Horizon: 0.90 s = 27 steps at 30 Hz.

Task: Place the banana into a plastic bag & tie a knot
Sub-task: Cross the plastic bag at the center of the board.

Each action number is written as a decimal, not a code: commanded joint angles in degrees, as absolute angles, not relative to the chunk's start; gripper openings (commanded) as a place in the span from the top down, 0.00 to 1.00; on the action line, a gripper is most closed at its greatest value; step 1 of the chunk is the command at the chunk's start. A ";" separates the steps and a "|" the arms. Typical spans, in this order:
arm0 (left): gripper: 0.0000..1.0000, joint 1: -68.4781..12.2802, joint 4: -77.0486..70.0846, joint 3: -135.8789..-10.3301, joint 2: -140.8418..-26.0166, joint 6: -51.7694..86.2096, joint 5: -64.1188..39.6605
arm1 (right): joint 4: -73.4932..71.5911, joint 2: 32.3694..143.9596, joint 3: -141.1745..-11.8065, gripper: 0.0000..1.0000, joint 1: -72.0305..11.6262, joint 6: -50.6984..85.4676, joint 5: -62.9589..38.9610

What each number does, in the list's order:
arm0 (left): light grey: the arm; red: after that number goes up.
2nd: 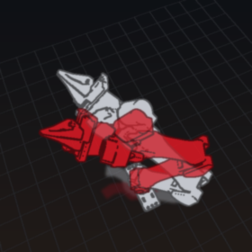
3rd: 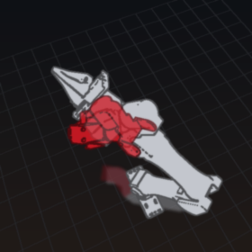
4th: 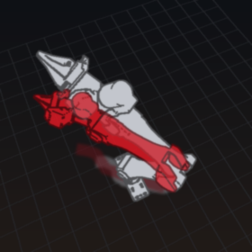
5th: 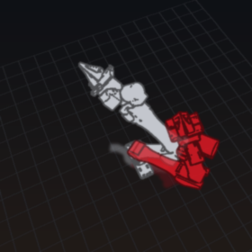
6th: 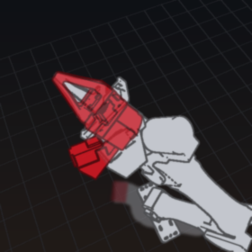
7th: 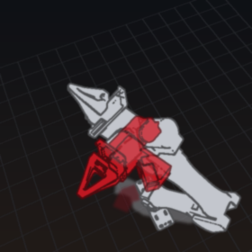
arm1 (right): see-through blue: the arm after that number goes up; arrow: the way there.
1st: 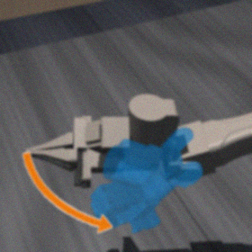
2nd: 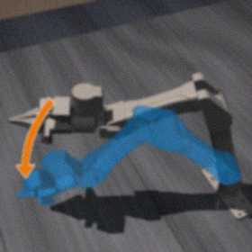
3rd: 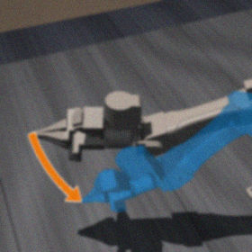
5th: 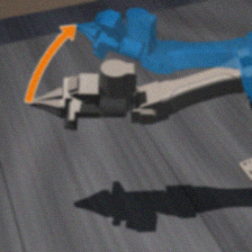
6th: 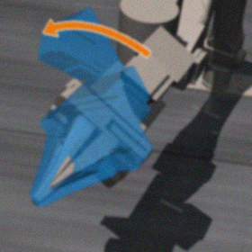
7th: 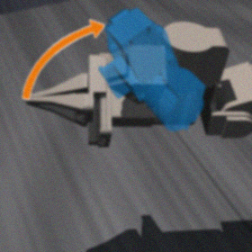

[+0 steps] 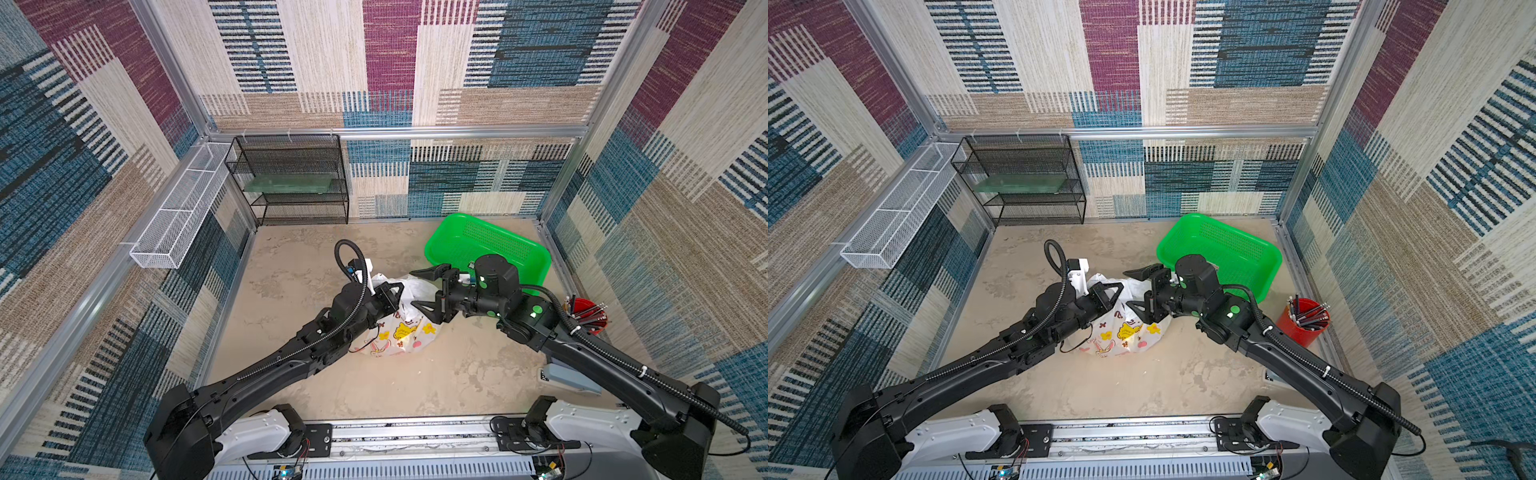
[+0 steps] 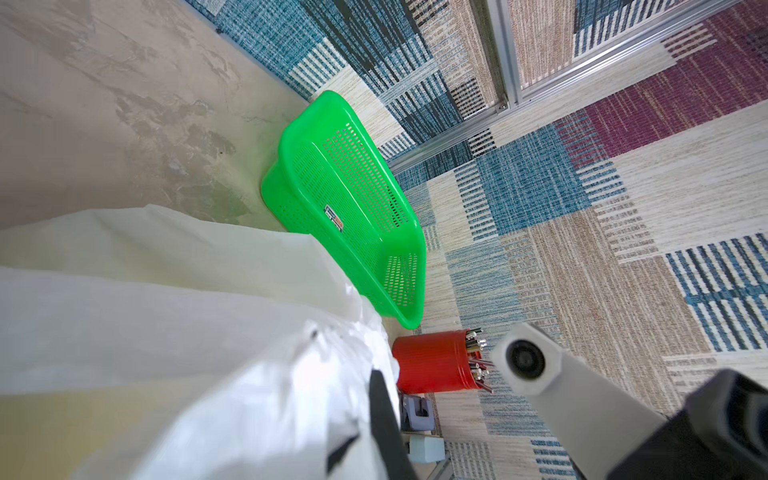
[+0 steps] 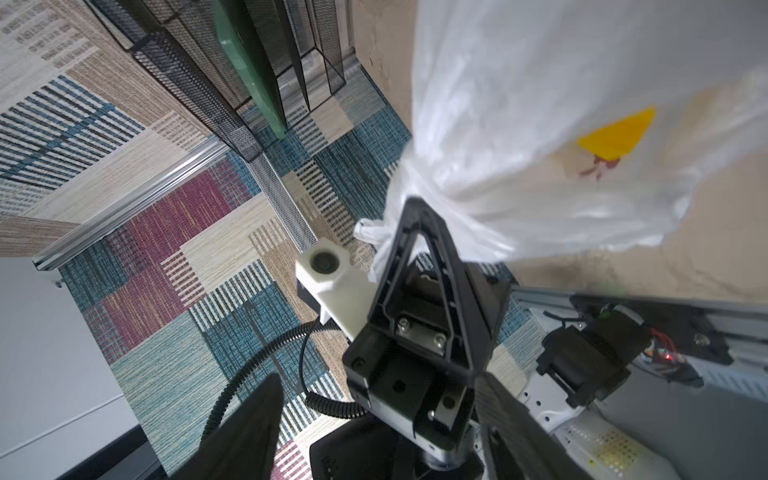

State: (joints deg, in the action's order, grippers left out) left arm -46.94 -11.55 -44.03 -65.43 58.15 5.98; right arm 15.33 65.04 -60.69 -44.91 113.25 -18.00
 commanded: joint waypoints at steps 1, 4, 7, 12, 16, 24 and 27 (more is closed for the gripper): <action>1.00 -47.59 -17.18 -42.66 -64.73 52.27 7.57 | 15.39 65.47 -61.01 0.25 -46.20 129.97 -14.70; 1.00 -48.37 -18.73 -41.43 -64.51 51.39 8.33 | 16.70 66.93 -61.27 0.26 -45.77 130.97 -15.36; 1.00 -49.11 -19.87 -40.87 -64.67 50.28 8.94 | 16.83 68.85 -61.29 0.28 -44.63 130.93 -16.63; 1.00 -49.82 -20.83 -40.51 -64.69 49.35 9.88 | 17.74 71.66 -61.52 0.29 -42.10 129.14 -18.81; 1.00 -50.35 -20.57 -40.61 -64.51 48.97 10.24 | 17.30 73.29 -61.83 0.31 -39.92 128.76 -20.13; 1.00 -51.22 -21.02 -40.76 -65.94 48.00 10.67 | 21.50 74.12 -64.54 0.29 -40.33 130.15 -20.63; 1.00 -51.58 -21.53 -41.28 -66.92 47.16 10.77 | 25.00 73.60 -65.45 0.27 -41.21 131.00 -19.95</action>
